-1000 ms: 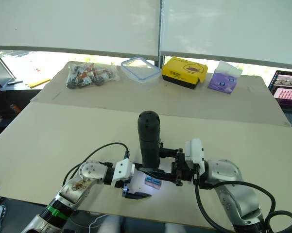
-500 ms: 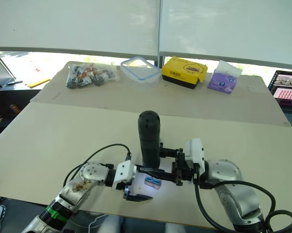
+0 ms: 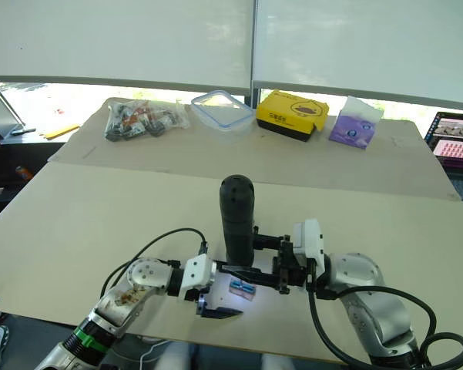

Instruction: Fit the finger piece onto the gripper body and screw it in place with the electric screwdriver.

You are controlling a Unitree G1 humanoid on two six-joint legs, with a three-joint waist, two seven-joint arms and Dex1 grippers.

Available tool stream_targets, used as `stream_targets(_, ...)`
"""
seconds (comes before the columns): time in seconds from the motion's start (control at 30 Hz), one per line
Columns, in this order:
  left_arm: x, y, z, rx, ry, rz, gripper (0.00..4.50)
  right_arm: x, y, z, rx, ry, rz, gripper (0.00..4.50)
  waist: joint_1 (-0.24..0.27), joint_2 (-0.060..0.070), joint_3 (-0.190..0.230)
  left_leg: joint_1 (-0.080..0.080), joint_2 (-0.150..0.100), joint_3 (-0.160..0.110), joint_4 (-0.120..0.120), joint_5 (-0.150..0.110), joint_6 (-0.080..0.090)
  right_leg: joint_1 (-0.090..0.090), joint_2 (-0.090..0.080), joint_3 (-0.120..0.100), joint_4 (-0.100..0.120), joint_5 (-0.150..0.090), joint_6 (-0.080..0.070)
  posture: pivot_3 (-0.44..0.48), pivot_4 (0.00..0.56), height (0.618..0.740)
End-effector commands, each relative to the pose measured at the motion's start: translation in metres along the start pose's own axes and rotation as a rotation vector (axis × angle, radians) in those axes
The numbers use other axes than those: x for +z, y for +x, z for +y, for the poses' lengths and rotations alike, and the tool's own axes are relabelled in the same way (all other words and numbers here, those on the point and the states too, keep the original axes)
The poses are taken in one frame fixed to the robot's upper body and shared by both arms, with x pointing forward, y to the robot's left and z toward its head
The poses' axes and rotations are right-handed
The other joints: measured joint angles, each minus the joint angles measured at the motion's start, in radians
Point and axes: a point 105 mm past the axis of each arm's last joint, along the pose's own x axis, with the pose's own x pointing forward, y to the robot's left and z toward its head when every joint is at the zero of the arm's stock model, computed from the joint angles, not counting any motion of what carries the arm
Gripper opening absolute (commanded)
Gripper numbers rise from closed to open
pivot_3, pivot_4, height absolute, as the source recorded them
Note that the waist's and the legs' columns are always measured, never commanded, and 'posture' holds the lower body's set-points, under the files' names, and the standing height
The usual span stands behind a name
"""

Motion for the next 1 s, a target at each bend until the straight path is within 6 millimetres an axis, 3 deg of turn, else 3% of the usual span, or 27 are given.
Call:
stream_targets(0.03,-0.015,-0.003,0.002,0.028,-0.033,0.037,4.44,0.014,0.003,0.0,0.014,-0.061,-0.048,1.93,0.0,0.0,0.0,0.0,0.0,0.0,0.0,0.0,0.0,0.0,0.0,0.0,0.0,0.0,0.0,0.0,0.15,0.74)
stream_targets(1.0,-0.027,-0.004,0.0,0.033,-0.038,0.04,4.44,0.002,0.003,-0.002,0.0,-0.039,0.027,1.93,-0.001,0.0,-0.001,0.004,0.0,0.0,0.0,0.0,0.0,0.003,0.0,0.0,0.0,0.0,0.0,0.0,0.15,0.74)
